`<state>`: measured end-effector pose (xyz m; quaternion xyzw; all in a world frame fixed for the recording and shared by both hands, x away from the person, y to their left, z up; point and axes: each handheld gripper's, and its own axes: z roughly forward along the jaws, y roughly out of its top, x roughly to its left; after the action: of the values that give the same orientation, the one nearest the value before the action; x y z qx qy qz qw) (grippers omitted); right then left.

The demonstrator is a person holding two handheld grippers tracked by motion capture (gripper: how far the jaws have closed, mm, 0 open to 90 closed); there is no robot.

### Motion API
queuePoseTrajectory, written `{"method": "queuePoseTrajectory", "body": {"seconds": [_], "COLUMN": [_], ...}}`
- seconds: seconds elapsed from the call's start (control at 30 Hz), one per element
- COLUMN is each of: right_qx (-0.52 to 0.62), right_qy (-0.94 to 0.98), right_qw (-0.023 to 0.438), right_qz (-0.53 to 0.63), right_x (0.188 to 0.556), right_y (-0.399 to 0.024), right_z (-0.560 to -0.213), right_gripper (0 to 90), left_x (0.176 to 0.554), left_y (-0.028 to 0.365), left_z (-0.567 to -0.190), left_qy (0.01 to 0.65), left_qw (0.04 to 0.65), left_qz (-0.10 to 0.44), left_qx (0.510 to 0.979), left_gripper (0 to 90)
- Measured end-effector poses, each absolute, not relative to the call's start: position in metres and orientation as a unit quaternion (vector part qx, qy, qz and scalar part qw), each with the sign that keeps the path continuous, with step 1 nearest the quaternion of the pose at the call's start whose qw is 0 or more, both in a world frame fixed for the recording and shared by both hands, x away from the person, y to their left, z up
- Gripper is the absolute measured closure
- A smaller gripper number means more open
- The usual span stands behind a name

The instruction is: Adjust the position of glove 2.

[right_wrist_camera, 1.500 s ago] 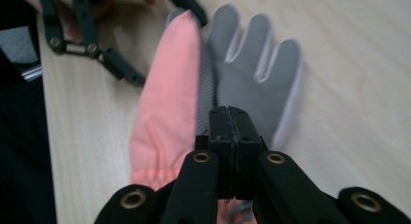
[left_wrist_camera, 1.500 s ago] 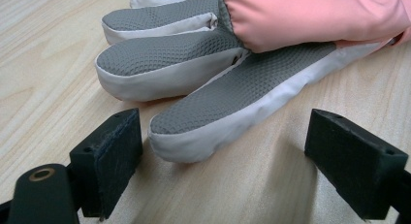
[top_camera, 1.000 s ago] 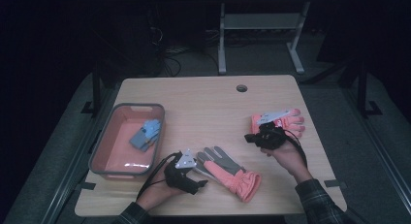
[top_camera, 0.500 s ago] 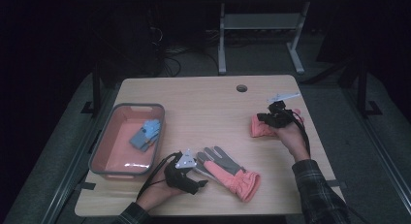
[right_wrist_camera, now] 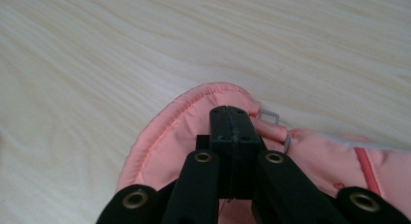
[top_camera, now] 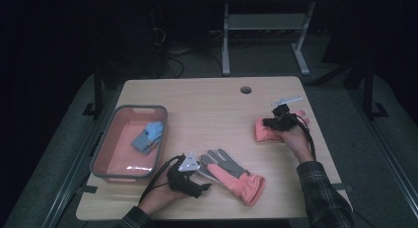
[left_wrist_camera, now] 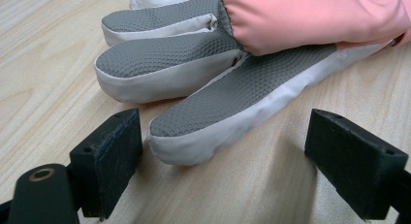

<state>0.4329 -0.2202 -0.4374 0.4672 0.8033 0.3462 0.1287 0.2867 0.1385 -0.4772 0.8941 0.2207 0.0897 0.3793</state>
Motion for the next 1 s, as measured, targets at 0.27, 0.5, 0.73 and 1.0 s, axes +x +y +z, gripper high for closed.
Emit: {"method": "queuePoseTrajectory", "body": {"seconds": [0.27, 0.5, 0.73, 1.0], "right_qx": [0.448, 0.434, 0.423, 0.415], "right_qy": [0.817, 0.827, 0.835, 0.841], "right_qw": [0.105, 0.102, 0.099, 0.098], "right_qz": [0.347, 0.343, 0.338, 0.333], "right_x": [0.410, 0.385, 0.359, 0.327], "right_y": [-0.221, -0.222, -0.226, -0.236], "right_z": [-0.436, -0.435, -0.434, -0.433], "right_gripper": [90.0, 90.0, 90.0, 90.0], "left_x": [0.287, 0.287, 0.287, 0.286], "left_y": [0.139, 0.139, 0.139, 0.138], "left_z": [-0.477, -0.477, -0.477, -0.477], "left_qy": [0.221, 0.221, 0.221, 0.222], "left_qw": [0.379, 0.379, 0.379, 0.381], "left_qz": [0.090, 0.090, 0.090, 0.091], "left_qx": [0.894, 0.894, 0.894, 0.893], "left_gripper": [12.6, 12.7, 12.7, 12.7]}}
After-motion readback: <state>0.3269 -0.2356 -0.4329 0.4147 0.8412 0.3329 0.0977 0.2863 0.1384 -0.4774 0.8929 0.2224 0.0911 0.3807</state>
